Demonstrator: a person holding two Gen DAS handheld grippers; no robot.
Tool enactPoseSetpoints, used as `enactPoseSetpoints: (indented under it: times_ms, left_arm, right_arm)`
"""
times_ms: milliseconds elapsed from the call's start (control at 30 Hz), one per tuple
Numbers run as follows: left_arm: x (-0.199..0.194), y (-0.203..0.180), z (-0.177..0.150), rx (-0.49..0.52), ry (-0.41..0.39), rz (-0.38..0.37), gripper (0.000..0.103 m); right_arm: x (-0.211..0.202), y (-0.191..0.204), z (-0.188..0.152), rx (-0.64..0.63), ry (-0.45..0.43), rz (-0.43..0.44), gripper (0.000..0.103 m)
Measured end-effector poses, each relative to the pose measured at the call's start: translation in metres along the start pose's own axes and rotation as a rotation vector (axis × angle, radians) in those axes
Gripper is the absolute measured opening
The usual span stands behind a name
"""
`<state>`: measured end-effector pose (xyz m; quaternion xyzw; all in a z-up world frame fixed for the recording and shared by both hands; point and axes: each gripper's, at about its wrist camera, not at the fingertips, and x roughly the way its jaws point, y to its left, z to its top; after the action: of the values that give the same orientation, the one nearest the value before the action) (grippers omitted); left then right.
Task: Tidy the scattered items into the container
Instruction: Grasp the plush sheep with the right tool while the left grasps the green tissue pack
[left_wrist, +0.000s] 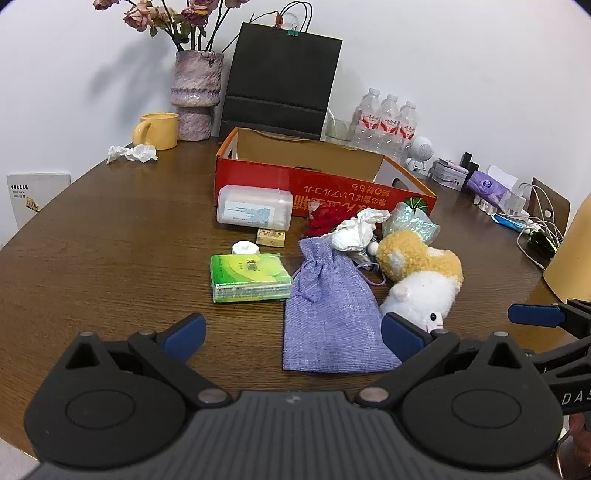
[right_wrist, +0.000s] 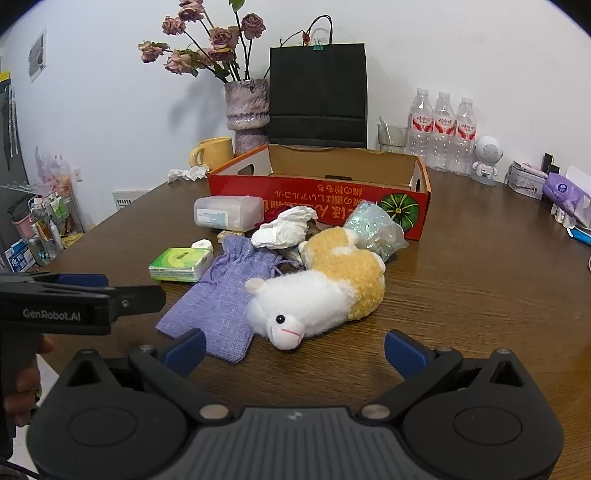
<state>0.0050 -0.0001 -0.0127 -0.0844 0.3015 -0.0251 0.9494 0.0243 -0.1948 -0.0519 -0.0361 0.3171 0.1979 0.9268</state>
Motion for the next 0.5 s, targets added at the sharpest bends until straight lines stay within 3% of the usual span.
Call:
enactPoseSetpoints:
  times_ms: [500]
  left_arm:
    - [0.017,0.005,0.004,-0.013,0.029,0.016,0.103]
  right_arm:
    - [0.016,-0.006,0.004,0.017,0.03,0.001,0.103]
